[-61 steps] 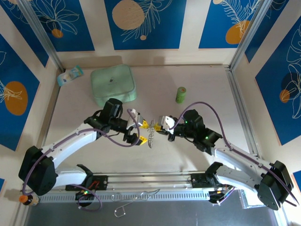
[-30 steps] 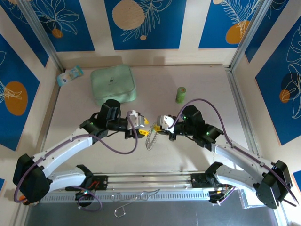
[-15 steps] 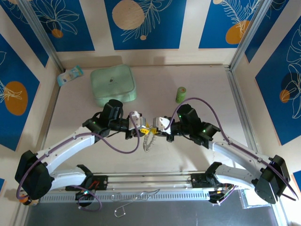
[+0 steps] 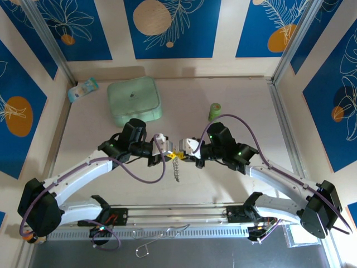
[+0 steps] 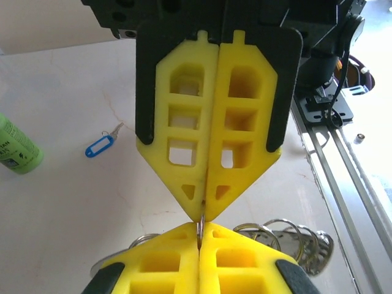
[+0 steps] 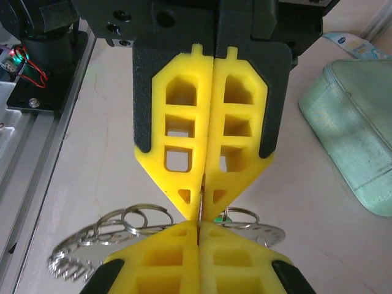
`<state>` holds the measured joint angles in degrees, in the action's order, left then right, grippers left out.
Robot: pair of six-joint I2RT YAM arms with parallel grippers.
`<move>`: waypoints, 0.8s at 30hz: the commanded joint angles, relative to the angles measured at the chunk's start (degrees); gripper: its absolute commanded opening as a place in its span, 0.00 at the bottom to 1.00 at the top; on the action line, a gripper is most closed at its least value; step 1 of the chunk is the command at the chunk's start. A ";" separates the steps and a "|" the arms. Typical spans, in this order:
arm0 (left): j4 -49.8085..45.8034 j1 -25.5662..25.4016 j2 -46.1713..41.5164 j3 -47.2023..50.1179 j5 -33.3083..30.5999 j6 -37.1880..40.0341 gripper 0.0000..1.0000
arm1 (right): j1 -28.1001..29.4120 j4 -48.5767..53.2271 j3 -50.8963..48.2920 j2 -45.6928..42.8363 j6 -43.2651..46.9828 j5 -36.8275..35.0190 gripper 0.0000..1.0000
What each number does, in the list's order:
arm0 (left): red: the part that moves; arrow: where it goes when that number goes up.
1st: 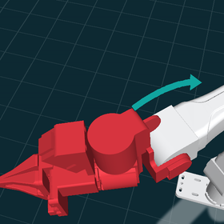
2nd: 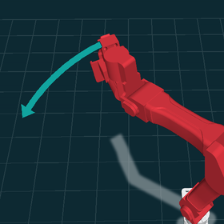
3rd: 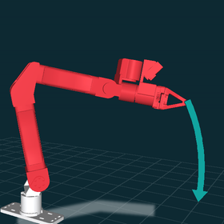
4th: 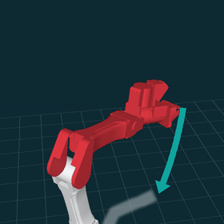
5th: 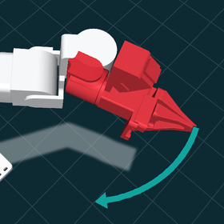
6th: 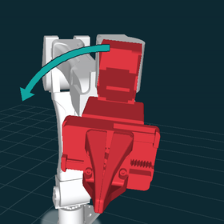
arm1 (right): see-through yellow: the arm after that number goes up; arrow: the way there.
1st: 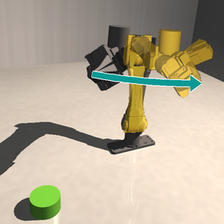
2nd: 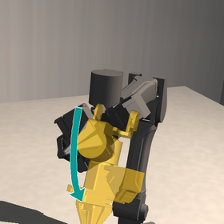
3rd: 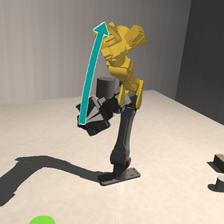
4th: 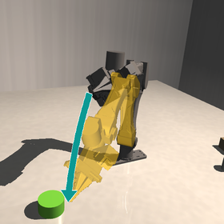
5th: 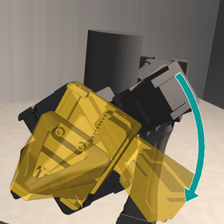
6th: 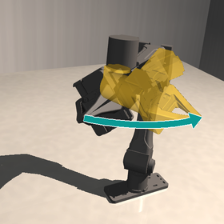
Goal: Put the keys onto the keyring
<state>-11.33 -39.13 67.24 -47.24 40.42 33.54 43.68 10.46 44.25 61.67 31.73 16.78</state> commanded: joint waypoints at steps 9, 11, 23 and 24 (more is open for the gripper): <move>15.46 0.02 -5.50 7.23 -0.61 -9.57 0.00 | -3.78 -7.28 -8.59 -6.55 -9.21 3.33 0.29; 16.40 0.02 -5.63 7.85 -0.36 -10.93 0.00 | -3.64 -7.97 -8.99 -6.58 -9.20 2.65 0.28; 16.50 0.02 -5.55 8.34 -0.26 -12.05 0.00 | -0.75 -12.21 -7.58 -4.20 -8.62 0.13 0.24; 16.75 0.02 -5.54 8.55 -0.24 -11.75 0.00 | -0.63 -12.14 -7.52 -4.10 -8.36 -0.42 0.24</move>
<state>2.61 -39.13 62.72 -39.24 39.29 22.33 42.44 -0.12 35.75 57.21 23.51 17.37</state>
